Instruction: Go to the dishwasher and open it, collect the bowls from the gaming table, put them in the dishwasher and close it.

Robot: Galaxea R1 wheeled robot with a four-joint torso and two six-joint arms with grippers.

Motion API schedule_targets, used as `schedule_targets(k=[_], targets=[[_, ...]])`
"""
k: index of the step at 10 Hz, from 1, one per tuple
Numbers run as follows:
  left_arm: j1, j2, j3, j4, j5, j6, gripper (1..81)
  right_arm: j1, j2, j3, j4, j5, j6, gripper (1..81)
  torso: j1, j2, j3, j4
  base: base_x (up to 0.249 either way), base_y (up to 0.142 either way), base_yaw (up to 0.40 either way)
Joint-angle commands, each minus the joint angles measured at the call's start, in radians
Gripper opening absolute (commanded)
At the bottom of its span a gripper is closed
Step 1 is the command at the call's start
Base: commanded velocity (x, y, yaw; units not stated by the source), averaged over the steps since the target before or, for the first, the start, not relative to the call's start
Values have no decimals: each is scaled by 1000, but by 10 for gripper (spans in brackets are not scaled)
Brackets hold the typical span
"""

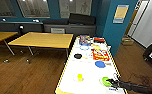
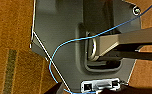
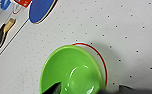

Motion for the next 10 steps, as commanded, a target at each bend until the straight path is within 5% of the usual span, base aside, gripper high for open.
schedule_targets(k=[1, 2, 6, 8, 10], targets=[[-16, -12, 5, -13, 60, -3, 811, 122, -29, -3, 13, -11, 3, 811, 0, 0, 0, 0, 0, 0, 0], [-17, -12, 5, -18, 60, -3, 811, 111, -32, 8, 16, 5, 4, 10, 0, 0, 0, 0, 0, 0, 0], [-16, -14, 5, -19, 60, -3, 811, 128, -119, 134, 48, 7, 3, 10, 0, 0, 0, 0, 0, 0, 0], [-17, -9, 13, -13, 60, -2, 811, 180, -355, 420, 48, -33, 1, 10, 0, 0, 0, 0, 0, 0, 0], [-22, -8, 14, -10, 60, -2, 811, 240, -510, 575, 41, -135, 1, 10, 0, 0, 0, 0, 0, 0, 0]])
